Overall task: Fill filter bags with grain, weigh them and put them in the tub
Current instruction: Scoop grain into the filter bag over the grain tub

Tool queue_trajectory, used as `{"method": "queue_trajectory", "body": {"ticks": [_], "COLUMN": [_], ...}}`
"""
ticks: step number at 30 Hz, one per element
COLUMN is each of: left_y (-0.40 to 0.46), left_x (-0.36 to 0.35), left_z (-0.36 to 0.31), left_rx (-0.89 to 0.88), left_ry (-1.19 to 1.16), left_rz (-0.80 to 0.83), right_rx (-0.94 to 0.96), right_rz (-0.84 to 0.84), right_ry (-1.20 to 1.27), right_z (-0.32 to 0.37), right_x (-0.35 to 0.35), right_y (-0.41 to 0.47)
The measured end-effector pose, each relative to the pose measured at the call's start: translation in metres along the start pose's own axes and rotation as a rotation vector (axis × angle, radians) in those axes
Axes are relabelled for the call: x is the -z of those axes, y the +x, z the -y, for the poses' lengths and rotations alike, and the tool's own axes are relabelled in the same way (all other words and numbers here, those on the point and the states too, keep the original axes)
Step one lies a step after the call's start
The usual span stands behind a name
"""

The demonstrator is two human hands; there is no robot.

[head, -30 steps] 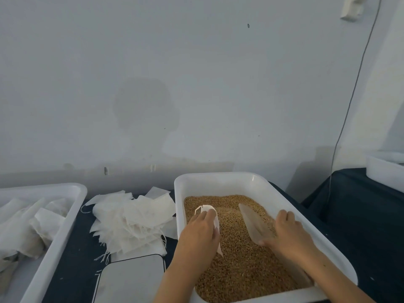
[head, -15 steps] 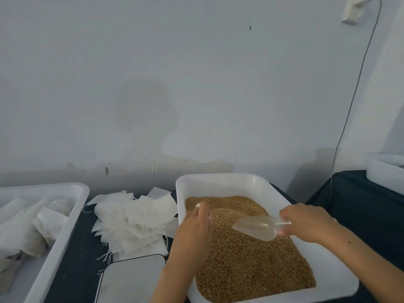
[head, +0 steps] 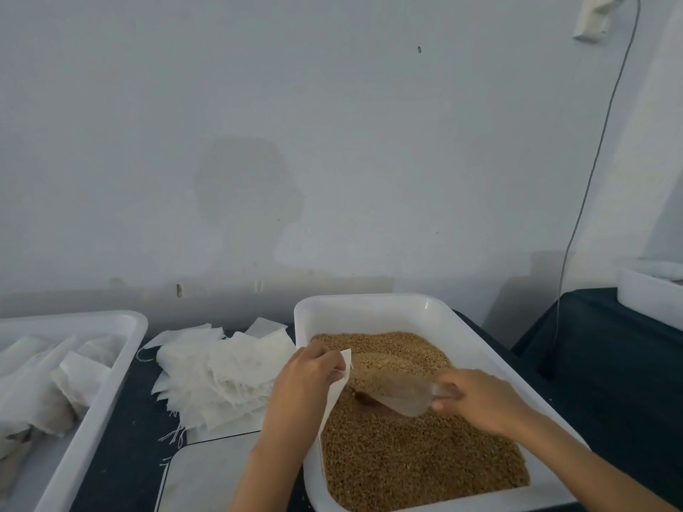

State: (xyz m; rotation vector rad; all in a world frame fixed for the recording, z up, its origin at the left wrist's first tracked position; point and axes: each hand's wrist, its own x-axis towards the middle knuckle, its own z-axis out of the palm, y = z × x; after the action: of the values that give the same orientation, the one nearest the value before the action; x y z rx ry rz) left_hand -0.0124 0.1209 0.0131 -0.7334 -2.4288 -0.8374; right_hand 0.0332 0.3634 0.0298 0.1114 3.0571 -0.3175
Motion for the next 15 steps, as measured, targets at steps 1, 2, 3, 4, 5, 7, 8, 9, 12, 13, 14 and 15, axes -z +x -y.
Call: {"method": "queue_trajectory", "body": {"ticks": [1,2,3,4,5,7,8,9,12,13,14,15], "left_y": [0.0,0.0,0.0,0.0,0.0,0.001,0.001,0.001,0.0,0.0,-0.001,0.0], "left_x": [0.001,0.001,0.001,0.002,0.002,0.003,0.003,0.002,0.001,0.0,-0.001,-0.001], "left_z": [0.0,0.0,0.001,0.001,0.001,-0.001,-0.002,-0.004,-0.01,-0.011,-0.012,-0.013], "left_rx": [-0.007,-0.017,-0.027,-0.038,-0.047,-0.079,-0.11,-0.143,-0.226,-0.241,-0.25,-0.255], "left_ry": [0.009,0.013,0.012,0.012,0.015,0.016,0.012,0.009,-0.006,-0.02,-0.034,-0.042], "left_rz": [-0.006,-0.017,-0.032,-0.046,-0.05,-0.031,-0.013,0.01,0.071,0.082,0.088,0.089], "right_rx": [0.004,0.008,0.014,0.018,0.025,0.051,0.067,0.082,0.121,0.132,0.142,0.15], "right_rz": [-0.022,-0.047,-0.07,-0.089,-0.103,-0.111,-0.108,-0.103,-0.06,-0.038,-0.017,0.003], "right_ry": [0.024,0.046,0.065,0.073,0.077,0.075,0.067,0.049,-0.041,-0.073,-0.112,-0.15], "right_z": [-0.004,-0.008,-0.011,-0.013,-0.016,-0.019,-0.019,-0.018,-0.011,-0.008,-0.005,-0.003], "right_x": [0.003,0.009,0.016,0.025,0.035,0.054,0.064,0.072,0.092,0.097,0.1,0.103], "right_y": [-0.004,-0.008,-0.013,-0.018,-0.023,-0.031,-0.035,-0.037,-0.04,-0.04,-0.039,-0.038]}}
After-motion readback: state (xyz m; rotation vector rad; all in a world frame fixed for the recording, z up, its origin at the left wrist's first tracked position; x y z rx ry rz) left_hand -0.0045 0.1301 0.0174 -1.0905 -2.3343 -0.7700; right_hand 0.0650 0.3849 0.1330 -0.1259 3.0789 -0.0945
